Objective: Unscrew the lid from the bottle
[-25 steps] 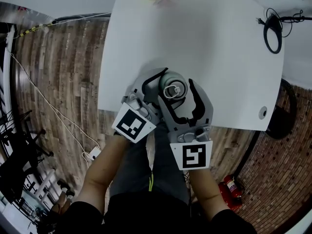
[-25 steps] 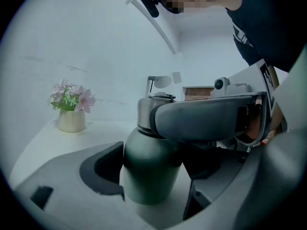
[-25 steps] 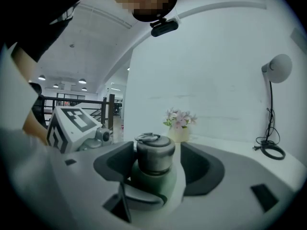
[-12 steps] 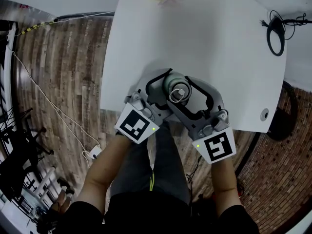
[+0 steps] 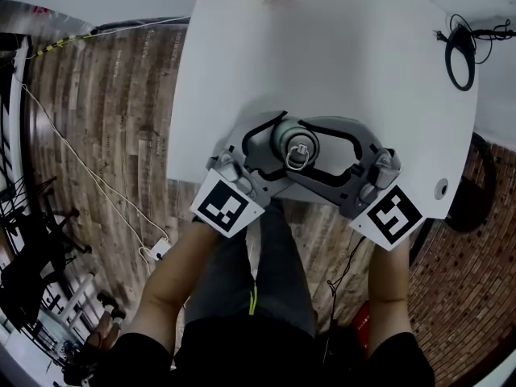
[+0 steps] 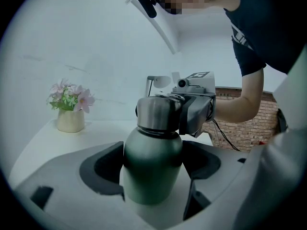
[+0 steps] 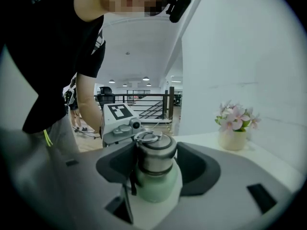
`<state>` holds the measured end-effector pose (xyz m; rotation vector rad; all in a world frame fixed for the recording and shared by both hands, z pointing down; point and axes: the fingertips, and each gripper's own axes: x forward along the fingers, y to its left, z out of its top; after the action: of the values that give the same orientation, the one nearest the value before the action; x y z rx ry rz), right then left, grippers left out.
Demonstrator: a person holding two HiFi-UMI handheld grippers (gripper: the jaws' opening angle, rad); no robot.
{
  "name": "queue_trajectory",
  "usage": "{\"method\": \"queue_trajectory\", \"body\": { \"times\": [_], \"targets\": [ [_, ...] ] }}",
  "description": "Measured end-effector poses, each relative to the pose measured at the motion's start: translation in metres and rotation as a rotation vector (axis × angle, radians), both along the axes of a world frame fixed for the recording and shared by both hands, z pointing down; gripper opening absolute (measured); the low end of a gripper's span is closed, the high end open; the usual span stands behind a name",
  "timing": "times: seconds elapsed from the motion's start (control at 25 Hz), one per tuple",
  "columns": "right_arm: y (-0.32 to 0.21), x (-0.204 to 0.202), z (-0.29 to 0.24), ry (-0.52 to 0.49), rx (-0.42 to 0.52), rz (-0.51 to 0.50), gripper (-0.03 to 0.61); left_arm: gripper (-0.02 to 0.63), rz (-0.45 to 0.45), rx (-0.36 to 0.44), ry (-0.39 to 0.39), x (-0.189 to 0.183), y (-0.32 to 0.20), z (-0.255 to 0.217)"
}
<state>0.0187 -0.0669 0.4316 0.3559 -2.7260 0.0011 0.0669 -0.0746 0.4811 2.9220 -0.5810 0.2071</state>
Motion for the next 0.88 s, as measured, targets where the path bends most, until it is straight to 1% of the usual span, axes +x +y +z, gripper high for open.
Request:
{"method": "queue_trajectory", "body": {
  "times": [0.16,0.24,0.28,0.36,0.44,0.52,0.56,0.6,0.72,0.88],
  "targets": [
    [-0.003,0.004,0.004,0.004,0.016,0.049,0.295,0.373,0.001,0.003,0.0,0.0,-0.001,0.001],
    [0.0,0.009,0.006,-0.015,-0.01,0.084,0.304,0.373,0.002,0.004,-0.002,0.0,0.0,0.001],
    [0.002,0.012,0.005,-0.039,-0.027,0.118,0.305,0.373,0.002,0.005,-0.003,0.0,0.0,0.002],
    [0.002,0.018,0.001,-0.105,-0.039,0.239,0.305,0.373,0.002,0.007,-0.003,0.0,0.0,0.002],
    [0.0,0.023,-0.002,-0.148,-0.003,0.423,0.304,0.373,0.002,0.01,-0.002,0.0,0.0,0.001],
    [0.002,0.024,-0.003,-0.16,0.05,0.607,0.304,0.373,0.004,0.011,-0.003,-0.001,0.0,0.0],
    [0.004,0.022,-0.003,-0.158,0.074,0.678,0.304,0.374,0.004,0.01,-0.003,-0.001,0.0,0.0],
    [0.006,0.018,-0.003,-0.153,0.094,0.729,0.304,0.373,0.003,0.007,-0.004,-0.001,-0.001,0.0],
    [0.006,0.012,-0.003,-0.142,0.124,0.803,0.304,0.373,0.001,0.004,-0.002,0.0,0.0,0.0],
    [-0.004,0.018,-0.001,-0.136,0.113,0.854,0.302,0.373,-0.001,0.005,-0.006,0.0,0.0,0.0]
  ]
}}
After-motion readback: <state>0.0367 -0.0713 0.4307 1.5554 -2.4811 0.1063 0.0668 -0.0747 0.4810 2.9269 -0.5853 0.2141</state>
